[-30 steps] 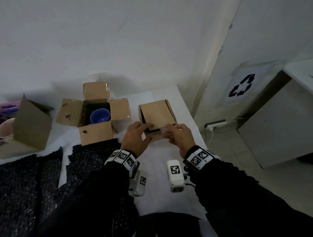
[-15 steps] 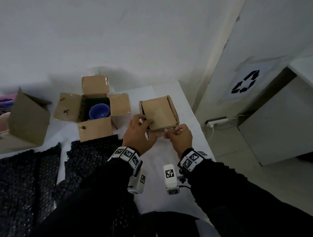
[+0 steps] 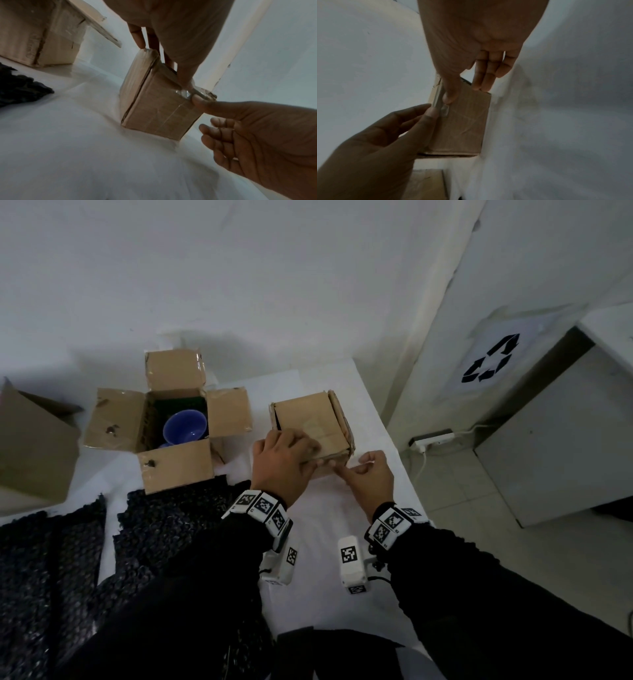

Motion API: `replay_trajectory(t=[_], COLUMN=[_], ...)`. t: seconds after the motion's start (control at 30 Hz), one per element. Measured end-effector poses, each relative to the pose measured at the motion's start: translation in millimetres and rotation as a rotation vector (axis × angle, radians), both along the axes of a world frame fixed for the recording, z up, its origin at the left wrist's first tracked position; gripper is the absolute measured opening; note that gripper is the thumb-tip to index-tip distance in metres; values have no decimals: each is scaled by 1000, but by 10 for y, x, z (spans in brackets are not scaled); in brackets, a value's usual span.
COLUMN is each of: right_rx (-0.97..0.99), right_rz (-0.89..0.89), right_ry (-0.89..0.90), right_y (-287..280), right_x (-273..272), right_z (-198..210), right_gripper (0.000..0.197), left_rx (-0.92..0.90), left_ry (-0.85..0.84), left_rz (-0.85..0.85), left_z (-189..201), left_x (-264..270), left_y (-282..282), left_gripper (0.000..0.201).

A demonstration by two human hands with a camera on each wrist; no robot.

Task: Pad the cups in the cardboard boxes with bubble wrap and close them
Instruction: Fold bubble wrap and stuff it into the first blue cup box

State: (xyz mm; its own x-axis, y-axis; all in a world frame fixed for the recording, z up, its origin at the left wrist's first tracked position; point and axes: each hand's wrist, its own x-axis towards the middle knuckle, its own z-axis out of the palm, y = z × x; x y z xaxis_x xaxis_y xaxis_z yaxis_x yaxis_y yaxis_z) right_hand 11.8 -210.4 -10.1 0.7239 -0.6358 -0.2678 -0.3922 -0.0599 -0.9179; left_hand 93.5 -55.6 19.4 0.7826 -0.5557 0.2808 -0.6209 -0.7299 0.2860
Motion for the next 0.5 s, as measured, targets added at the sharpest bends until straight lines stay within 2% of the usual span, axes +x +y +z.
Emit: replay_trajectory(t=[0.07, 0.17, 0.3, 0.4, 0.5], right_rx=[-56, -322, -604, -665, -624], right_rz=[82, 270, 445, 490, 517], right_ry=[-130, -201, -213, -212, -258], right_y=[-82, -199, -328, -397, -461], right_x=[12, 75, 195, 221, 199], right_z=[34, 121, 195, 203, 170], right_gripper=[65, 73, 45, 34, 28], left_rx=[7, 38, 59, 47, 17], left_ry=[-15, -28, -19, 3, 23], left_rz=[-6, -12, -29, -16, 55], left_z=[7, 15, 22, 38, 30], left_x=[5, 7, 17, 13, 1], left_y=[6, 11, 20, 6, 28], left_gripper=[24, 29, 31, 33, 38])
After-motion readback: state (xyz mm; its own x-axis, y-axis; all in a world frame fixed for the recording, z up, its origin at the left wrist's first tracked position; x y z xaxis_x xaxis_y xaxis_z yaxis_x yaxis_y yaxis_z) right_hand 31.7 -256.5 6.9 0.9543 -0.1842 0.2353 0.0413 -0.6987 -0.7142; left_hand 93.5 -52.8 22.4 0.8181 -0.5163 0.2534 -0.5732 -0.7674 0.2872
